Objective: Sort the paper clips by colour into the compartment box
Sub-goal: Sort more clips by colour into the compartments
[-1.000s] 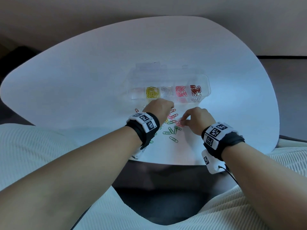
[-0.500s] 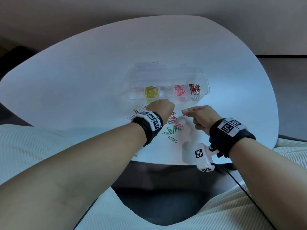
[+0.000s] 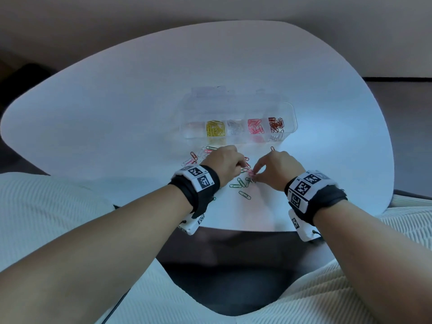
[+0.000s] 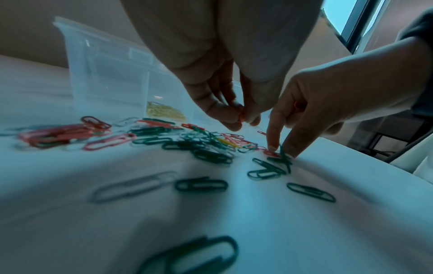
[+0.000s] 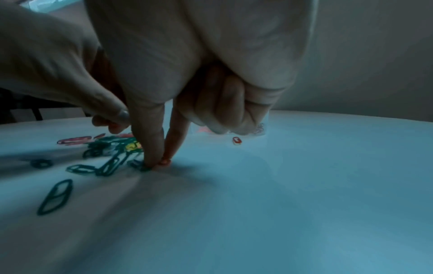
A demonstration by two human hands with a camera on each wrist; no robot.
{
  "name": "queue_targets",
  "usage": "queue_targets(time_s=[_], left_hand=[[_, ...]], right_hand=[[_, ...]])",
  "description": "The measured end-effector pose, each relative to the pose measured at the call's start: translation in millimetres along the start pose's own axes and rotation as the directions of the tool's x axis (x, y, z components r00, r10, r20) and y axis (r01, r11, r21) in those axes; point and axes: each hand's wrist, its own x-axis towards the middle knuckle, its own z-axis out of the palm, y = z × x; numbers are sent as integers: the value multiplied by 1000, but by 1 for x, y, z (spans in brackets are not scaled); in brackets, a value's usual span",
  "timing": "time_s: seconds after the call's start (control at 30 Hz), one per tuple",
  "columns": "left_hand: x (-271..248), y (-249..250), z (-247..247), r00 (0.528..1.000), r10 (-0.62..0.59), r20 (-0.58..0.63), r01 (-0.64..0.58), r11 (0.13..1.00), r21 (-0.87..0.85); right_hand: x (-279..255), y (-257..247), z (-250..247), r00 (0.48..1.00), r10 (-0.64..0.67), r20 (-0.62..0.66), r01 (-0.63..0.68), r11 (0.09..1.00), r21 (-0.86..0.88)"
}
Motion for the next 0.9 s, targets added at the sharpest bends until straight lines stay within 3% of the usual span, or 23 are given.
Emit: queue_targets(time_s=[0.27, 0.33, 0.43, 0.5, 0.7, 0.9], left_hand=[[-5, 4, 9, 977, 13, 211, -64, 970, 235], [-6, 2, 9, 986, 18, 168, -52, 979, 198], [-5, -1, 7, 1000, -4, -16, 5, 998, 58], [-3, 0, 4, 997, -17, -70, 16, 1000, -22], [-1, -1, 1, 996, -58, -70, 47, 986, -160], [0, -3, 0, 994, -90, -59, 81, 988, -132]], right_hand=[[1, -1, 6, 992, 124, 9, -124, 992, 6], [2, 0, 7, 990, 137, 16, -137, 990, 23], [3, 1, 8, 991, 135, 15, -136, 990, 35], [4, 2, 6, 992, 123, 6, -123, 992, 33], [6, 3, 2, 990, 138, -20, -139, 988, -70], [4, -3, 8, 986, 165, 19, -164, 985, -43]])
